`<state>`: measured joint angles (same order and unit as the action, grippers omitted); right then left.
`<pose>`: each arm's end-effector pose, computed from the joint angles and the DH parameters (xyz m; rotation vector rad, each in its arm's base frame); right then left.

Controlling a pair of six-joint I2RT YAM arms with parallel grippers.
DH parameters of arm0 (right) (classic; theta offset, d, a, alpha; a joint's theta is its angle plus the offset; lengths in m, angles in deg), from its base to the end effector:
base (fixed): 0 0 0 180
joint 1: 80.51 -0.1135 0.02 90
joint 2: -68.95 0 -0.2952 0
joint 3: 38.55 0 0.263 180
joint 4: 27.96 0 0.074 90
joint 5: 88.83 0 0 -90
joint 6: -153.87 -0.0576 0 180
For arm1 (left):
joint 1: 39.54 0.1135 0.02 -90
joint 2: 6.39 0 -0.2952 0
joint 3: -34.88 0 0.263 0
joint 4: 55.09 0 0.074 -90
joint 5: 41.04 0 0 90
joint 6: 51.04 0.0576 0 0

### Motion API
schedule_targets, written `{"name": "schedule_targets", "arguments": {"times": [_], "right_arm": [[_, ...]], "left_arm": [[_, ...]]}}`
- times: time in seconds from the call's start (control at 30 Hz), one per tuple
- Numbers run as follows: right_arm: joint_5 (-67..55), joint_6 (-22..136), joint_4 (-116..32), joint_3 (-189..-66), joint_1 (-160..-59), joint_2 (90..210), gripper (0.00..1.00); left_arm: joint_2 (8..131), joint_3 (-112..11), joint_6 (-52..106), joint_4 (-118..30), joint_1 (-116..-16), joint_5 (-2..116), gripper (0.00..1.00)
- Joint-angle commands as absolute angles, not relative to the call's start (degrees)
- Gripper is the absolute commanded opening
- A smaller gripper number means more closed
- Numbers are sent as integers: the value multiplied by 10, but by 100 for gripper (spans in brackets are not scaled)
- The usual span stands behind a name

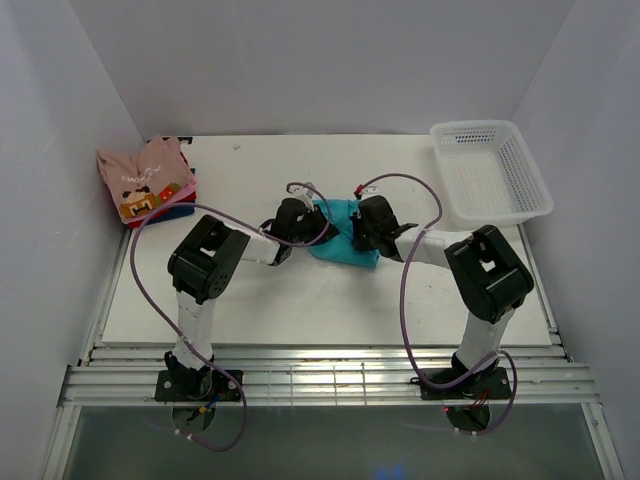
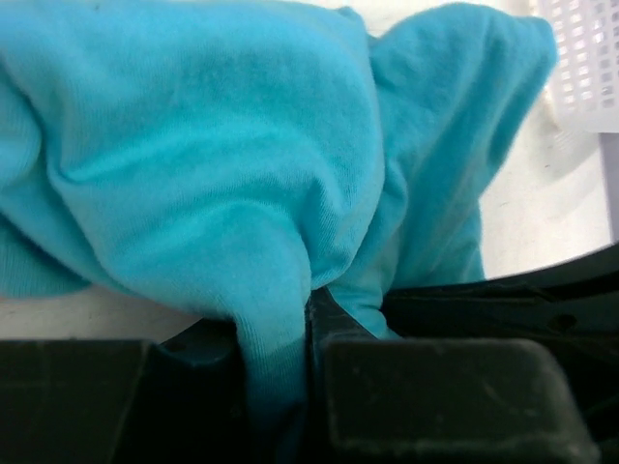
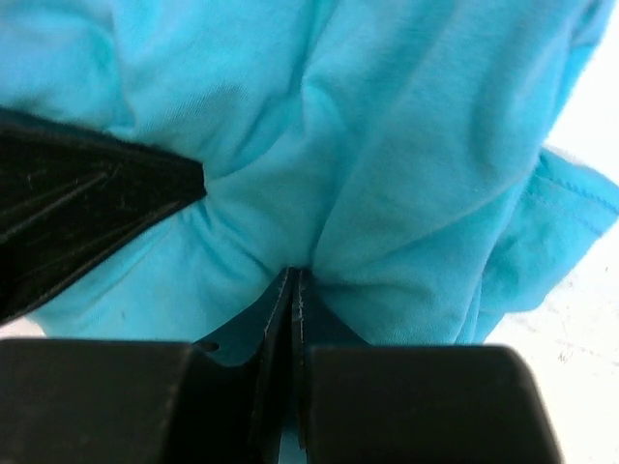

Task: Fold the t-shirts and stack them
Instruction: Put the neatly folded tshirt into the corner of the board with the left arm

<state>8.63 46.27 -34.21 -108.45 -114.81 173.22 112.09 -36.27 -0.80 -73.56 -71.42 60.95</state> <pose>0.3424 0.2245 0.1658 -0.2650 2.2786 0.3269 0.3785 -0.2495 0.1167 -0.0151 2.2143 -0.9522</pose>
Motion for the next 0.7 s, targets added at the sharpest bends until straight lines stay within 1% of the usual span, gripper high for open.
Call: {"name": "schedule_targets", "arguments": {"times": [0.0, 0.07, 0.1, 0.2, 0.33, 0.47, 0.67], "right_arm": [[79, 462, -406, -1047, -1166, 1701, 8], [94, 463, -418, -1043, -1172, 1669, 8], [98, 464, -431, -1040, -1173, 1657, 8], [109, 466, -450, -1039, -1179, 1615, 8], [116, 468, -465, -1029, -1182, 1570, 8], [114, 474, -466, -1015, -1183, 1535, 8], [107, 480, -455, -994, -1183, 1516, 8]], "left_arm": [[1090, -371, 65, -586, -716, 529, 0], [1058, -403, 104, -514, -710, 504, 0], [1048, -416, 115, -486, -707, 466, 0], [1022, -462, 162, -398, -687, 430, 0], [1008, -507, 206, -306, -646, 410, 0], [1001, -530, 248, -267, -621, 382, 1], [998, -585, 303, -216, -571, 353, 2]]}}
